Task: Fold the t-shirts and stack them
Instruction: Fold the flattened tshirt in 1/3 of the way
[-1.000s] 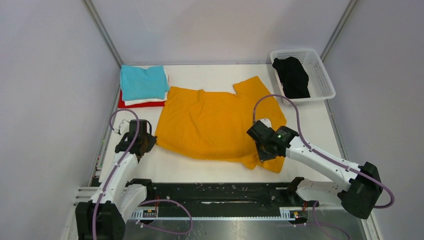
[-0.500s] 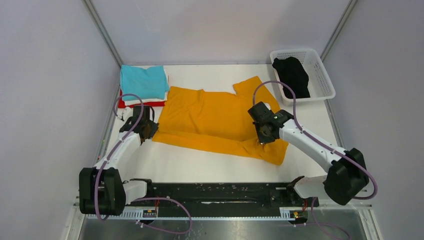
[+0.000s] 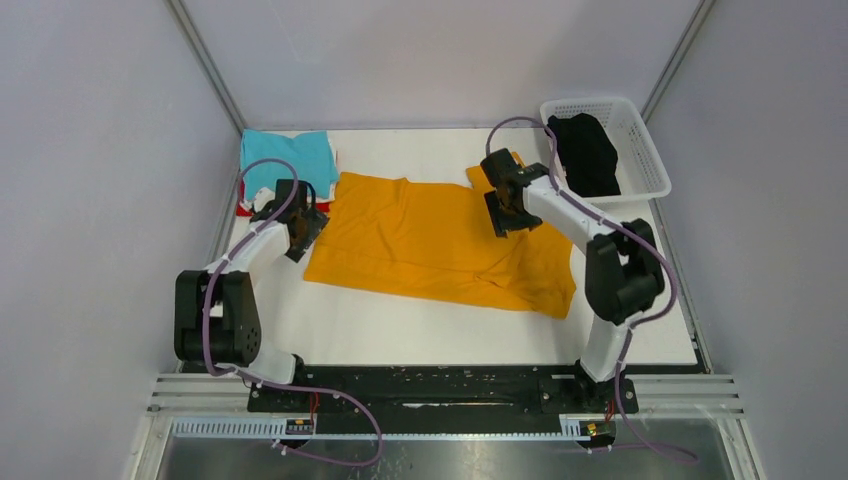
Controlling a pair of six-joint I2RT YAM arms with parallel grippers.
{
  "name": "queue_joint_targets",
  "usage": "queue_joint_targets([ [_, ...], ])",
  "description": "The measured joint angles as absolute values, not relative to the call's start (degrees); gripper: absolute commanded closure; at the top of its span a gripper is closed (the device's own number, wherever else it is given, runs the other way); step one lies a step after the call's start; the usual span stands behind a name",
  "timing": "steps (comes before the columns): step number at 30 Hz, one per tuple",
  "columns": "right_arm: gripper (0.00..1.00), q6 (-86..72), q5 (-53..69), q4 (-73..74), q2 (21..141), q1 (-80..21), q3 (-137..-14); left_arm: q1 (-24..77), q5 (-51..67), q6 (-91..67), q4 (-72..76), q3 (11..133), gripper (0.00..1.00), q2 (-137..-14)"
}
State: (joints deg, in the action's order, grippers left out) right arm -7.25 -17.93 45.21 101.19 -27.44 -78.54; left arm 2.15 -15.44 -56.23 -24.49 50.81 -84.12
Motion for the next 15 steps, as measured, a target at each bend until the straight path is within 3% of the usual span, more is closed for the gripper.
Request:
queue_joint_targets([
  [1, 0.17, -7.3, -18.6, 44.6, 104.5, -26.5, -82.3, 2.1, -15.4, -55.8, -24.8, 52.4, 0.03, -85.1],
  [2, 0.05, -7.6, -18.9, 43.7, 106.4, -25.9, -84.5, 2.0, -15.4, -55.3, -25.1, 54.1, 0.01, -85.8],
  [3, 0.01, -7.9, -19.1, 43.1, 107.8, -25.3, -86.3, 1.9, -15.3, -55.0, -25.3, 55.5, 0.01, -86.0],
  [6, 0.01, -8.6, -18.5, 39.2, 107.0, -23.7, -86.2, 1.8, -14.4, -54.1, -25.3, 57.4, 0.01, -84.9],
  [15, 0.01, -16.2, 1.1, 28.3, 82.7, -23.6, -56.2, 2.5, -2.6, -51.4, -23.0, 49.9, 0.01, -80.2],
])
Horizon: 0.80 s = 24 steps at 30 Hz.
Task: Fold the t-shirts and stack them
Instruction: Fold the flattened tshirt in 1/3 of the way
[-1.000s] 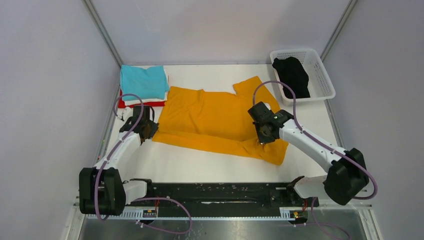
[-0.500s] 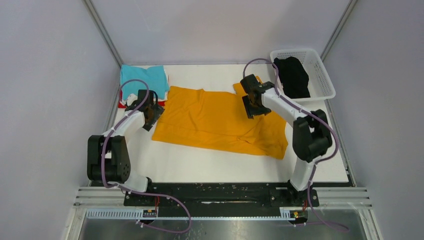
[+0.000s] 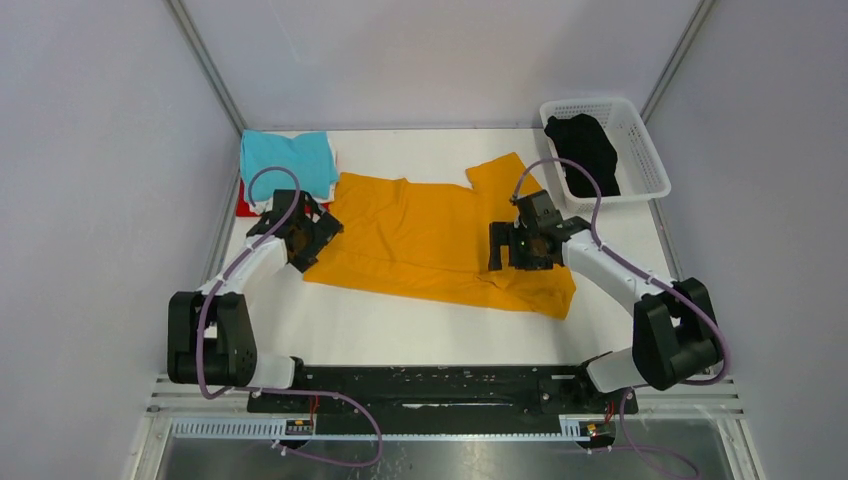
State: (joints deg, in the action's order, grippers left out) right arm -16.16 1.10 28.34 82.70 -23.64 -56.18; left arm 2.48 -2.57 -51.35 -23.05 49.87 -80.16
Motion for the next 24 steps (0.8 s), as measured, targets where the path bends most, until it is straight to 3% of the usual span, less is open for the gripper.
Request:
queue_joint_targets([
  [5, 0.00, -20.2, 9.8, 22.9, 83.0, -23.6, -48.1, 3.5, 0.1, -50.3, -23.0, 44.7, 0.01, -76.9],
  [12, 0.00, -22.2, 13.2, 17.2, 88.2, -23.7, -47.8, 3.5, -0.1, -49.5, -23.2, 41.6, 0.01, -71.8],
  [24, 0.00, -30.0, 12.9, 9.6, 99.3, -23.7, -62.1, 3.5, -1.1, -49.3, -24.2, 41.5, 0.01, -70.2],
])
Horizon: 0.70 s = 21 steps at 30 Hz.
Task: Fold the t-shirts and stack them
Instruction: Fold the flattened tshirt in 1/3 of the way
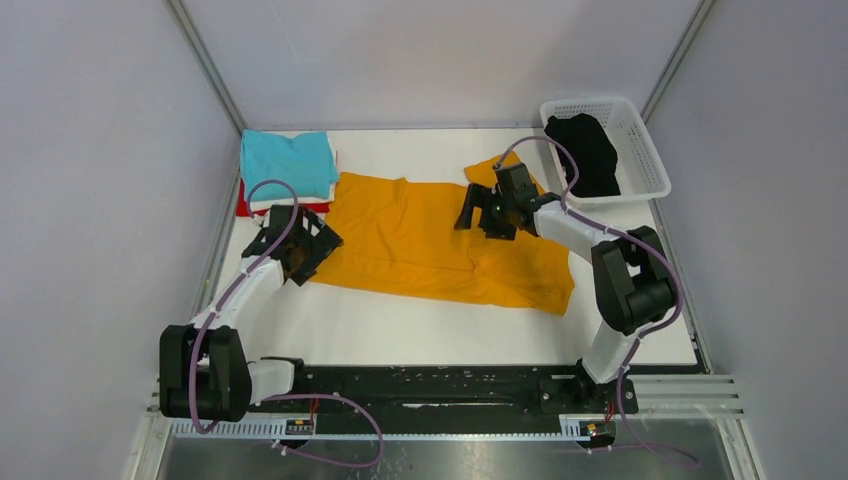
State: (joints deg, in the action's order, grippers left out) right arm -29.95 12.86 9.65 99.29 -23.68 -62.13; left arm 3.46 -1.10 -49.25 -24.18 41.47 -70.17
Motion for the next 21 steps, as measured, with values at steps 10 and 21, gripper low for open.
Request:
queue_joint_targets([
  [10, 0.01, -30.6, 7.7, 10.4, 96.7, -23.7, -65.1, 3.7, -0.1, -48.4, -24.1, 43.0, 0.01, -72.5],
  [21, 0.01, -29.3, 6.2, 14.1, 92.7, -23.8, -50.8, 6.5, 4.2, -50.0, -12.9, 46.9, 0.01, -89.3],
])
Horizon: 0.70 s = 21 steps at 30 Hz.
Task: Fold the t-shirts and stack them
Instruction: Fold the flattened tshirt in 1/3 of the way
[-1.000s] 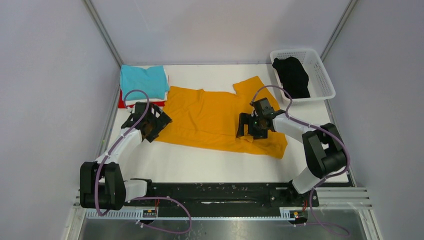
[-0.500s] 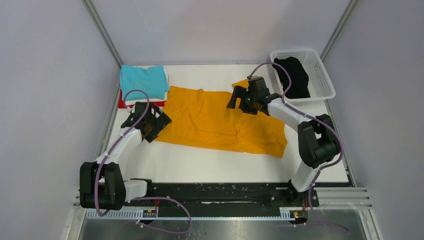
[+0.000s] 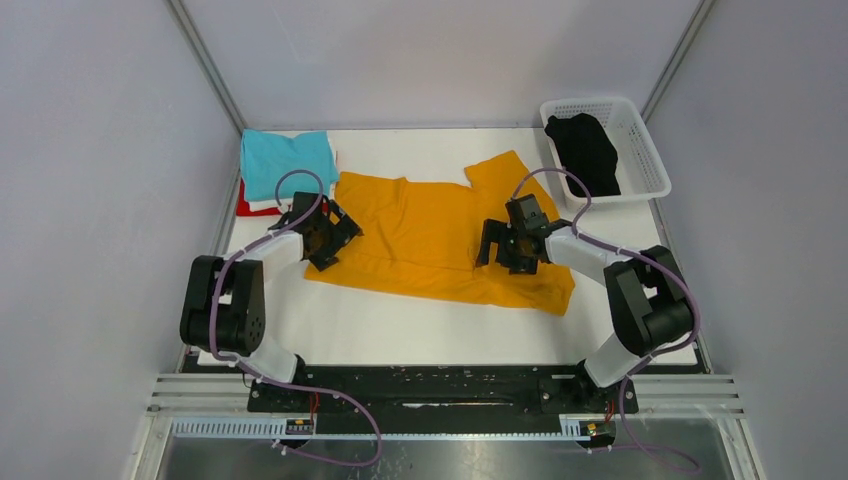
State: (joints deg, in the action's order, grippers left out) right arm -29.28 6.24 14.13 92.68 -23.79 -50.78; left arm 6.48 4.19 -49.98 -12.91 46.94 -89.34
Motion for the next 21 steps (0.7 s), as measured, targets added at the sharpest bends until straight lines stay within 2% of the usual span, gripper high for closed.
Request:
queue_joint_targets([
  [4, 0.01, -29.4, 5.6, 12.9, 92.3, -23.9, -50.0, 6.3, 4.6, -51.0, -8.7, 44.7, 0.01, -88.9],
  [9, 0.00, -29.4, 5.2, 12.3, 89.1, -23.9, -46.7, 6.5, 5.2, -53.1, -4.4, 36.4, 0.01, -81.7],
  [21, 0.01, -30.0, 6.5, 13.2, 78.5, -23.9, -37.1, 7.3, 6.3, -55.4, -9.0, 23.9, 0.01, -63.8],
])
